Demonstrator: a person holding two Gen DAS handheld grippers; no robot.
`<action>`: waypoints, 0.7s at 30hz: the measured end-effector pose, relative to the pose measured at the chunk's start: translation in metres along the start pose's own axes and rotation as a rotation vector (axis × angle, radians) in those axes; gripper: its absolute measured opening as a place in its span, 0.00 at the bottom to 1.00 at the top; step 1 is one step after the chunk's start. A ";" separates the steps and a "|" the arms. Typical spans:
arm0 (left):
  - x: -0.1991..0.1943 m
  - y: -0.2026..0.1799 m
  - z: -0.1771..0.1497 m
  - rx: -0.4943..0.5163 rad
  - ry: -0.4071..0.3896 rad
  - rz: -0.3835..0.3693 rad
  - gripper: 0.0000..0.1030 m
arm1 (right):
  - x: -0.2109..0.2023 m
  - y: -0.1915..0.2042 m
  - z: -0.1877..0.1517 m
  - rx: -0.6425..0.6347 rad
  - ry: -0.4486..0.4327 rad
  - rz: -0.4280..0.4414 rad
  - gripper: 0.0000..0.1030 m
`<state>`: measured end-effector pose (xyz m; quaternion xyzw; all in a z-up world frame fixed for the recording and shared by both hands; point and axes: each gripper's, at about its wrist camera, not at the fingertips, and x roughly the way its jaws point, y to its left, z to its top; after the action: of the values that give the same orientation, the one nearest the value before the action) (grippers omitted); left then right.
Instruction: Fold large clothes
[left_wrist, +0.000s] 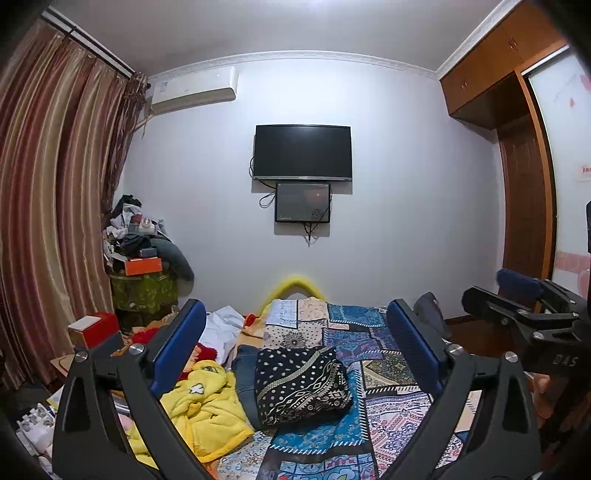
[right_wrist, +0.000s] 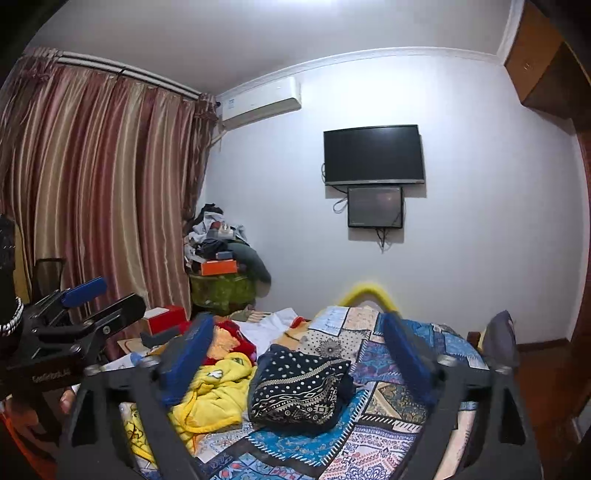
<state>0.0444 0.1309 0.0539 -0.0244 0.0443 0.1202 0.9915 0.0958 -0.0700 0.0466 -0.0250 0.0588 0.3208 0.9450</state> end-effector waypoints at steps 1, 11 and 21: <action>-0.001 0.000 -0.002 -0.003 0.002 -0.002 0.99 | -0.001 -0.001 -0.001 0.006 -0.005 -0.011 0.98; 0.001 0.000 -0.007 -0.036 0.018 -0.010 1.00 | 0.005 -0.013 -0.007 0.035 0.030 -0.067 1.00; 0.006 0.001 -0.009 -0.044 0.029 -0.014 1.00 | 0.001 -0.016 -0.004 0.038 0.028 -0.069 1.00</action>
<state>0.0495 0.1323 0.0442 -0.0485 0.0557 0.1140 0.9907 0.1061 -0.0824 0.0428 -0.0137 0.0770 0.2867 0.9548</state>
